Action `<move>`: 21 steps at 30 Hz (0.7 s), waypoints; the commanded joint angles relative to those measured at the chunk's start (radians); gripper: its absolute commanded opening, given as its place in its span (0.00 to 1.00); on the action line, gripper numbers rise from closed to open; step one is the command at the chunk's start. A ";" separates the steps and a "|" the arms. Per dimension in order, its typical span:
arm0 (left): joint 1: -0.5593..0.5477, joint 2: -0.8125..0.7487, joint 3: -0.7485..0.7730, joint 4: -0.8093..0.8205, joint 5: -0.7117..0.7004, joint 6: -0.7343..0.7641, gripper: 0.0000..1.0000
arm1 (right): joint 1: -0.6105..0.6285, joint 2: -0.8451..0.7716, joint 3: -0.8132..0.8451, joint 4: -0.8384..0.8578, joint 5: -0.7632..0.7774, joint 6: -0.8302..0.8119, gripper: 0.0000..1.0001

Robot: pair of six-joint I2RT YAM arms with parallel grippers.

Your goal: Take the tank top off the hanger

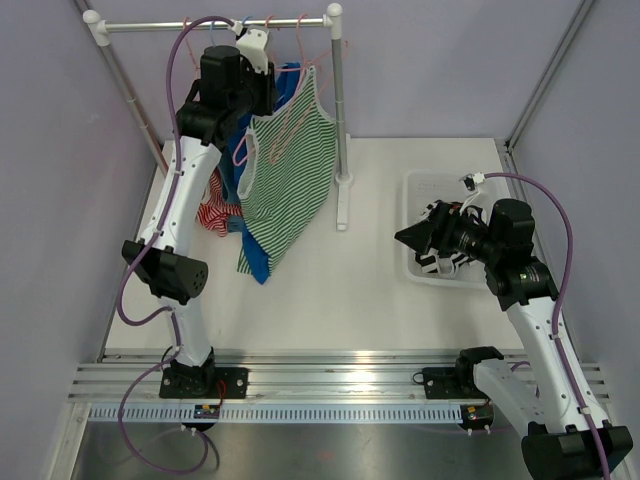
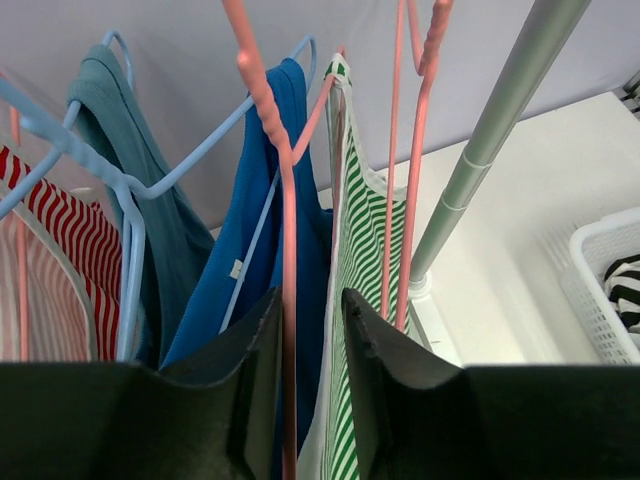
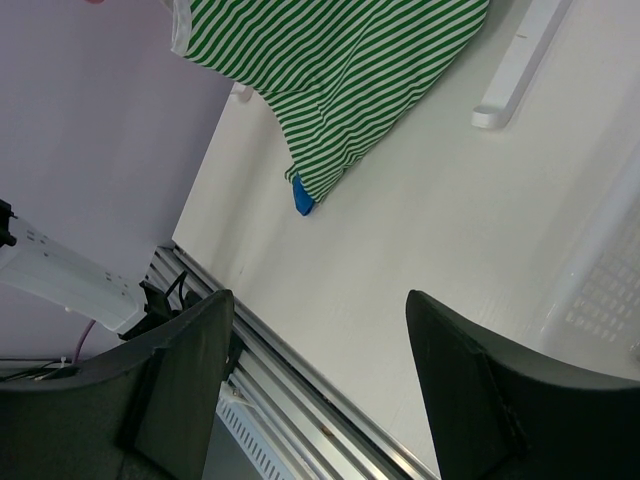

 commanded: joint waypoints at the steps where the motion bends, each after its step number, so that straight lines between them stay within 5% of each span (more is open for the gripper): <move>1: 0.005 -0.052 0.016 0.054 0.014 -0.034 0.28 | 0.009 -0.012 0.000 0.035 -0.020 -0.013 0.77; 8: 0.005 -0.060 0.013 0.072 -0.015 -0.074 0.00 | 0.010 -0.016 0.000 0.034 -0.021 -0.013 0.77; 21: -0.038 -0.192 -0.090 0.235 -0.075 -0.130 0.00 | 0.012 -0.016 0.011 0.028 -0.021 -0.018 0.77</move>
